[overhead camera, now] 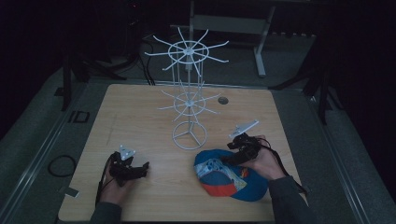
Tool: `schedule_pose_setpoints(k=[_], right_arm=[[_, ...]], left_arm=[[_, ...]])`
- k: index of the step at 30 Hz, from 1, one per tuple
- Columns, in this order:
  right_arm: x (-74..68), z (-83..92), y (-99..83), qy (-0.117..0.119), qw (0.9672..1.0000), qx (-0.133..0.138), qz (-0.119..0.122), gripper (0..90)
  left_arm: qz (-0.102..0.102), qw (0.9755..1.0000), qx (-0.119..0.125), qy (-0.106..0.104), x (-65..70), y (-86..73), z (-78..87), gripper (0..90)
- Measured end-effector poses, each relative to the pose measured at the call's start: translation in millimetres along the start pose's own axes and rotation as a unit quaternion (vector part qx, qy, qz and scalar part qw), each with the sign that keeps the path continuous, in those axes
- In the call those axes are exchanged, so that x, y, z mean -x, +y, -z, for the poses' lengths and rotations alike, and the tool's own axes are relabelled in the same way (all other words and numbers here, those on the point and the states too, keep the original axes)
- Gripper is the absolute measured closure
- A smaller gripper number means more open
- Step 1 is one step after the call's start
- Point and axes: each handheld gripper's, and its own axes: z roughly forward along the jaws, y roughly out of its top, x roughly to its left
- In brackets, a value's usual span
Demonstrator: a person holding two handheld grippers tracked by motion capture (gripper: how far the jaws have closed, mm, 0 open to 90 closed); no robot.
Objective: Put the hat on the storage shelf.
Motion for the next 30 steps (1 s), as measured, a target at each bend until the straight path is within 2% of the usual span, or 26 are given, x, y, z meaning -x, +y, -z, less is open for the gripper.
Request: schedule_pose_setpoints(k=[12,13,19,24,25,26,27,28,29,30], right_arm=[[-2.4,-17.7,4.6,0.015,0.9992,-0.034,0.010,29.0],[-2.4,-21.7,4.9,0.016,0.9988,-0.046,0.011,28.0],[-0.5,-34.9,5.7,0.026,0.9969,-0.073,0.015,25.8],[1.1,-45.0,5.5,0.019,0.9949,-0.096,0.025,26.7],[1.2,-47.1,5.1,0.018,0.9939,-0.106,0.026,28.4],[2.0,-48.8,4.2,0.006,0.9924,-0.120,0.029,37.1],[2.2,-48.9,3.9,0.006,0.9919,-0.123,0.031,42.9],[2.2,-48.9,3.9,0.006,0.9919,-0.123,0.031,42.9],[2.2,-49.0,3.6,0.010,0.9916,-0.125,0.031,48.4],[1.7,-48.4,3.2,0.016,0.9909,-0.127,0.041,60.0]], left_arm=[[0.000,1.0000,0.000,0.000,0.0,0.0,0.0,13.3],[0.000,1.0000,0.000,0.000,0.0,0.0,0.0,13.3],[0.000,1.0000,-0.001,0.000,0.0,0.0,0.1,13.3],[0.000,1.0000,-0.001,0.000,0.0,0.0,0.1,13.3],[0.000,1.0000,-0.001,0.000,0.0,0.0,0.1,13.3],[0.000,1.0000,-0.001,0.000,0.0,0.0,0.1,13.3],[0.000,1.0000,-0.001,0.000,0.0,0.0,0.1,13.3],[0.000,1.0000,-0.001,0.000,0.0,0.0,0.1,13.3],[0.000,1.0000,-0.001,0.000,0.0,0.0,0.1,13.3],[0.000,1.0000,-0.001,0.000,0.0,0.0,0.1,13.3]])
